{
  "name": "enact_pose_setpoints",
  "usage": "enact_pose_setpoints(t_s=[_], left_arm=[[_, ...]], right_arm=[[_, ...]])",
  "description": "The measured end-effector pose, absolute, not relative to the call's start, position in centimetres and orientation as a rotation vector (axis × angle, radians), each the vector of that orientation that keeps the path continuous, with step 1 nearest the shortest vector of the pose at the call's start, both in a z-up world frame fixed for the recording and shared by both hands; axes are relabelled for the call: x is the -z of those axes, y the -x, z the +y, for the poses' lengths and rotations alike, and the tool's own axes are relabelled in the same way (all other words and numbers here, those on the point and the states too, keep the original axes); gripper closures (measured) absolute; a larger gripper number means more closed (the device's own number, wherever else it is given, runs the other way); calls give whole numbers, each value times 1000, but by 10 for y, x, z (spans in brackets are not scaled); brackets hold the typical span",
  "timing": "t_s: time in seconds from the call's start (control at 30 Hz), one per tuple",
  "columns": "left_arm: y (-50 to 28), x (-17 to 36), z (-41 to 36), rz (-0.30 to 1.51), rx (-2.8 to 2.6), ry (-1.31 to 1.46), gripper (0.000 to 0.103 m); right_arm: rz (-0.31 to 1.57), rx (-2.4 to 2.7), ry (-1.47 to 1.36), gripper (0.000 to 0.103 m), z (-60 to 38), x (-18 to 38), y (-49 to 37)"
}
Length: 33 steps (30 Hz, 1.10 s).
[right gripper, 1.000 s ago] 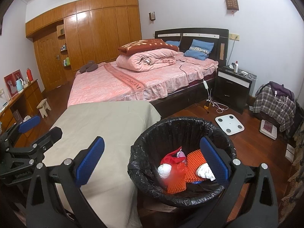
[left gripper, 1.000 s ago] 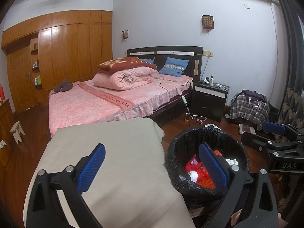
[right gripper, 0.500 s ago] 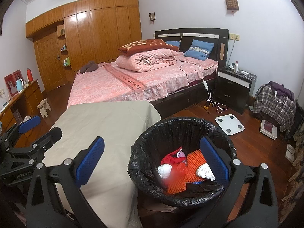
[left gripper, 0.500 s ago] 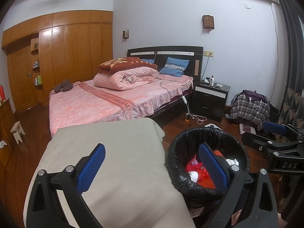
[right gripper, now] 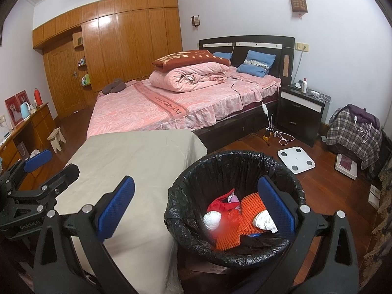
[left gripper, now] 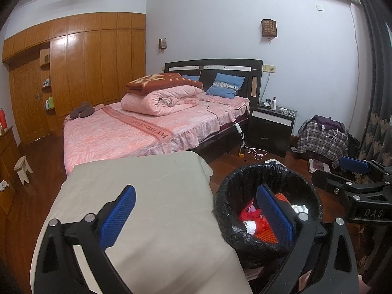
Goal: Collect trash
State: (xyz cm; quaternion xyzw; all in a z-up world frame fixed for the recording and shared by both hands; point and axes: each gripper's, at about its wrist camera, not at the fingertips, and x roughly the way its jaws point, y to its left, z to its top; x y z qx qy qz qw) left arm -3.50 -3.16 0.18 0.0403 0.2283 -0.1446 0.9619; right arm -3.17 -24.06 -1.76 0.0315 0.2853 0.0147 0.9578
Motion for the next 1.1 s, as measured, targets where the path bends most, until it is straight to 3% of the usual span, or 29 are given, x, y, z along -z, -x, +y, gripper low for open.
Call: enact_pose_setpoints(t_s=[1.1], left_arm=[[36,-2,-29,466,294,-82,6]], right_arm=[[581,-30,-64,5,-241,17,31]])
